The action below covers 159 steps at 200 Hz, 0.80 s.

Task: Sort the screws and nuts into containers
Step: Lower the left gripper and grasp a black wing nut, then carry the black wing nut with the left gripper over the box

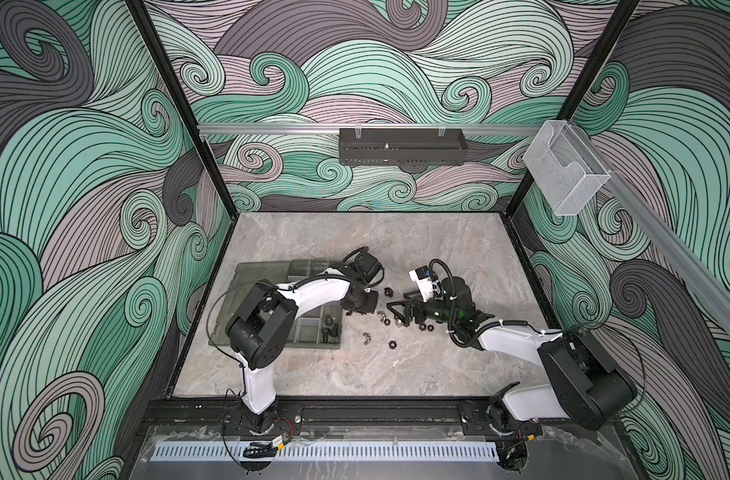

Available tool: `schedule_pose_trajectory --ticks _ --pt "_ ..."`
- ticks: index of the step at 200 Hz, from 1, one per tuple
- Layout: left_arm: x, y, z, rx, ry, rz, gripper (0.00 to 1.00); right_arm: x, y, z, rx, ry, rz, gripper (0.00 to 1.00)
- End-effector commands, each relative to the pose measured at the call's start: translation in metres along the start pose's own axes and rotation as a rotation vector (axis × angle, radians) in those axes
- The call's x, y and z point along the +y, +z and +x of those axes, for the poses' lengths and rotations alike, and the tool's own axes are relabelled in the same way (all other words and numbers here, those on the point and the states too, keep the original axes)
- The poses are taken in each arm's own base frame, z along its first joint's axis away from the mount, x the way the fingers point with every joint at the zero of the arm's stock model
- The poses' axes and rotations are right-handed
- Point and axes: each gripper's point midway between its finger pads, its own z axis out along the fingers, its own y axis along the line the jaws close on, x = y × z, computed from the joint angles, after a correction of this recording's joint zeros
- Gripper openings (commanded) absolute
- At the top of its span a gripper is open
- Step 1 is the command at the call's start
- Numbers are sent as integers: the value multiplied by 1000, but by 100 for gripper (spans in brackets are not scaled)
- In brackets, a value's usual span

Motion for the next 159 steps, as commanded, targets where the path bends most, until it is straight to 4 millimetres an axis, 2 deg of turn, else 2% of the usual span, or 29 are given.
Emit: schedule_pose_trajectory --ticks 1,30,46,50,73,97,120,141,159 --pt "23 -35 -5 -58 -43 -56 5 29 1 -13 -27 -113 -80 99" --pt "49 -68 16 -88 -93 -107 5 57 7 -8 -19 -198 -158 99" --pt "67 -81 35 -83 -125 -165 6 77 6 -7 -24 -237 -231 99" --pt "71 -89 40 -95 -134 -173 6 82 6 -6 -25 -251 -244 99" --pt "98 -107 72 -73 -208 -275 6 99 5 1 -15 -324 -289 99" --pt "113 -111 92 -53 -247 -330 7 112 3 2 -26 -344 -347 99" --pt "123 -106 106 -22 -282 -360 7 114 5 5 -18 -334 -362 99" --pt "127 -95 110 -7 -287 -365 7 113 6 5 -8 -333 -355 99" --pt "123 -88 107 3 -291 -327 8 108 7 6 -1 -338 -327 99"
